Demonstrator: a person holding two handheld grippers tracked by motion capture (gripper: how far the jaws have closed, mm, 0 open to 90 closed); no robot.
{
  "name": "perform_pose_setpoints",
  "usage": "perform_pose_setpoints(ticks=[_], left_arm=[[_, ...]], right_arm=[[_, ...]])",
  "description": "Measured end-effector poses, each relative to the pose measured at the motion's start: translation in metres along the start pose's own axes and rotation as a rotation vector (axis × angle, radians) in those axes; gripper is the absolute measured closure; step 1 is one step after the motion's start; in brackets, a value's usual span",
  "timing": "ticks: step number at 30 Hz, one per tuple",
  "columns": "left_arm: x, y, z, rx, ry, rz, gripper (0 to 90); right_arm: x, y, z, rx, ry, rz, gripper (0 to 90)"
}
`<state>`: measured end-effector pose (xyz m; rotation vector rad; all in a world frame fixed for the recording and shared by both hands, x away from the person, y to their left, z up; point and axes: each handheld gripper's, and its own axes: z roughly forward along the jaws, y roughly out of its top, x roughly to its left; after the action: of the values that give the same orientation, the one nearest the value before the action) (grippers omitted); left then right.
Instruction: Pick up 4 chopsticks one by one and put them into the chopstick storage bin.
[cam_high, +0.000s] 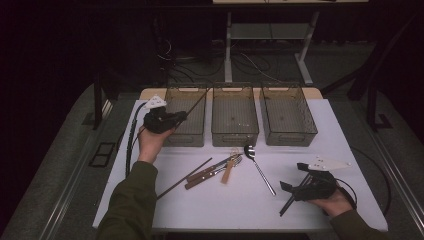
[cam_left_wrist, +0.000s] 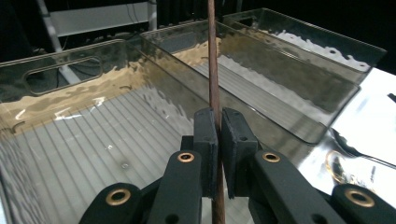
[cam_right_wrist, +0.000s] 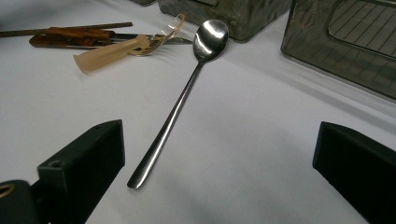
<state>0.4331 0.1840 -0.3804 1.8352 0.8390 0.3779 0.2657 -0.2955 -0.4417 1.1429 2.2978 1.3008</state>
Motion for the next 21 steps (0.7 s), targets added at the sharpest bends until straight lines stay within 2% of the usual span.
perform_pose_setpoints(ticks=[2,3,9,14,21], left_arm=[[0.004,0.000,0.002,0.003,0.007,-0.008,84.8],[0.007,0.001,0.002,0.006,0.014,0.001,84.8],[0.019,-0.004,0.004,0.012,0.044,-0.027,84.8],[0.024,-0.008,0.004,0.036,0.088,-0.029,84.8],[0.029,-0.015,0.004,0.064,0.114,-0.056,84.7]], right_arm=[[-0.001,0.000,0.000,0.001,0.000,0.003,2.4],[-0.001,0.000,0.000,0.001,0.000,0.003,2.4],[-0.001,0.000,0.000,0.002,-0.003,0.009,2.4],[-0.001,0.000,0.000,0.003,-0.005,0.010,2.4],[-0.002,-0.001,0.000,0.001,-0.007,0.008,2.4]])
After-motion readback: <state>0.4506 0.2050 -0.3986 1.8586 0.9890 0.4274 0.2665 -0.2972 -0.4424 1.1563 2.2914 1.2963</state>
